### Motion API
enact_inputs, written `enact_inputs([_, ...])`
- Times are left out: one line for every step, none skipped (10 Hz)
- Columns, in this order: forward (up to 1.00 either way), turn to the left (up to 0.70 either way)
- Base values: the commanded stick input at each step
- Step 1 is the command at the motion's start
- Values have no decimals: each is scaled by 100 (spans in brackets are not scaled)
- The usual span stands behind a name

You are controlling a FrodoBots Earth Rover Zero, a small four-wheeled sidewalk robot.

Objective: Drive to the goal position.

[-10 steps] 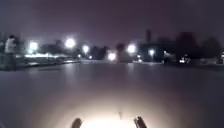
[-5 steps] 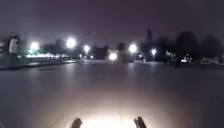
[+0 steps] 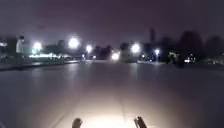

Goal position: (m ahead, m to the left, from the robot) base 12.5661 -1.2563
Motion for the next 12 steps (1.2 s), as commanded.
enact_inputs([100,-40])
enact_inputs([100,-22])
enact_inputs([100,-4])
enact_inputs([100,0])
enact_inputs([100,0])
enact_inputs([100,0])
enact_inputs([100,0])
enact_inputs([100,0])
enact_inputs([100,0])
enact_inputs([100,0])
enact_inputs([100,0])
enact_inputs([100,0])
